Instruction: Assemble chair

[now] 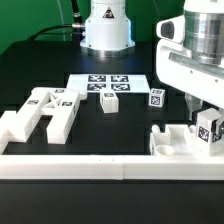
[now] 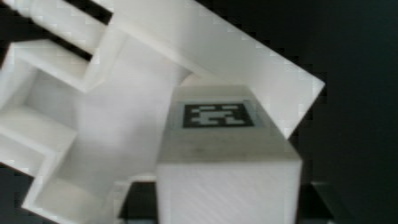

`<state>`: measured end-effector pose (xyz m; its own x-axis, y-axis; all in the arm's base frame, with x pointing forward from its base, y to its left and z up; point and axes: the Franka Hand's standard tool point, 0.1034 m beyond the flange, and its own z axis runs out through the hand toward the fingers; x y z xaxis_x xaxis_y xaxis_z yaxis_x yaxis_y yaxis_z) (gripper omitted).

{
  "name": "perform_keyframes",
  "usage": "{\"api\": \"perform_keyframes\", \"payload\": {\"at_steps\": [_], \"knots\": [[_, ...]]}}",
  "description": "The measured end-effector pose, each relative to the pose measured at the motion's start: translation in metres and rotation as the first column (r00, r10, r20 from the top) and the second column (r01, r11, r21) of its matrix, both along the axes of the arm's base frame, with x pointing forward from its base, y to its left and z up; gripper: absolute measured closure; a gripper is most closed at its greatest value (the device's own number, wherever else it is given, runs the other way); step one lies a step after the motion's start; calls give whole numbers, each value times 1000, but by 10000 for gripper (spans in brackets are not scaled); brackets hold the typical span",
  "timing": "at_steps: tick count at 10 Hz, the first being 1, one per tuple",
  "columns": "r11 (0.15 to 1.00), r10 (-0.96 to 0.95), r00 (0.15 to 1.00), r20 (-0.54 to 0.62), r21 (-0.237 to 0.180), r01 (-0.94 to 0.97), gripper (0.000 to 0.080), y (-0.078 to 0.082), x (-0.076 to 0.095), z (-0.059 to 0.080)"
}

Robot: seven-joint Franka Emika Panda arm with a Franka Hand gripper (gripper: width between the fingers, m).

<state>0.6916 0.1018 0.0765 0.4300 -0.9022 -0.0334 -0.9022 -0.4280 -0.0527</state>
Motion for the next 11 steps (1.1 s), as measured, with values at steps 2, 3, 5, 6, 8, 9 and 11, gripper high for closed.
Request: {"api": "perform_keyframes", "payload": {"at_steps": [2,3,5,6,8,9,11], "knots": [[991,-135,991,-10,4,135,509,-1,-1,0],[984,-179,984,-14,5,179,509,-1,-1,0],[957,-288,957,-26,14,289,509,1,-2,-1],[968,-251,968,-24,13,251,421,1,-2,-1],[976,-216,976,-8,18,216,245,4,0,0],[992,-129,992,0,15,129,170,7,0,0],[998,68,998,17,9,-68,156,16,0,2]]}}
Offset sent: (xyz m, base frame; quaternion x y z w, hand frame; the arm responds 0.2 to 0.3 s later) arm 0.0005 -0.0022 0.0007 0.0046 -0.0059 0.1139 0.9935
